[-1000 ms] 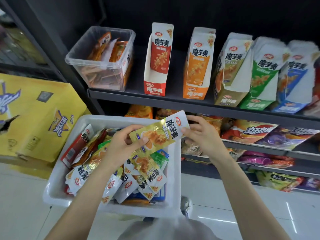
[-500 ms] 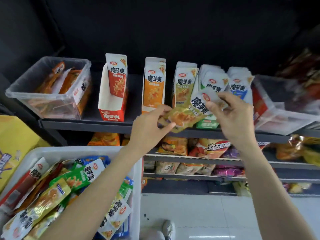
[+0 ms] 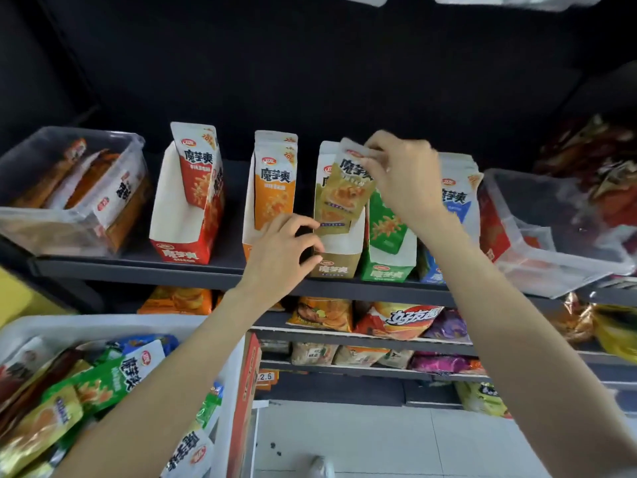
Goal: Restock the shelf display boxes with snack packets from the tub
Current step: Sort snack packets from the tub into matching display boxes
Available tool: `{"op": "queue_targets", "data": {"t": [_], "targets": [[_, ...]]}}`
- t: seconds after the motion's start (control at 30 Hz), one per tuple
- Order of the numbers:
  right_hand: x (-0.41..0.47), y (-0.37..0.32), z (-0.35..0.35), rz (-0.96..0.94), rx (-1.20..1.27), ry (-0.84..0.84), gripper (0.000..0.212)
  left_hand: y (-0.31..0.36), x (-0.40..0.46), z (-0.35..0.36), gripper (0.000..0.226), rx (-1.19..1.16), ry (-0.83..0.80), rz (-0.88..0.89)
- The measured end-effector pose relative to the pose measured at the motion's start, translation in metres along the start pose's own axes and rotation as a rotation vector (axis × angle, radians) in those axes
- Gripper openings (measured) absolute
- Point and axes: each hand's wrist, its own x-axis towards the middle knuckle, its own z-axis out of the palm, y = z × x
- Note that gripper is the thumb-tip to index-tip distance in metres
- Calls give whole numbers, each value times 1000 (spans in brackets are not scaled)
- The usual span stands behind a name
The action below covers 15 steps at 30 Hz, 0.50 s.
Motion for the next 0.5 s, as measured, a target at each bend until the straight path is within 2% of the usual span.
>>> {"op": "queue_targets", "data": {"t": [0.13, 0.23, 0.4, 0.5], "targets": [[14, -1, 37, -42, -160, -190, 20, 0, 1, -1, 9, -5, 9, 13], [19, 8, 56, -40, -164, -201, 27, -2, 2, -4, 9, 9, -9, 9], [6, 11, 58, -19, 29, 114, 25, -4, -2, -5, 20, 6, 5, 13], [-31, -2, 48, 32, 200, 196, 20, 2, -12, -15, 24, -103, 154, -36]]}}
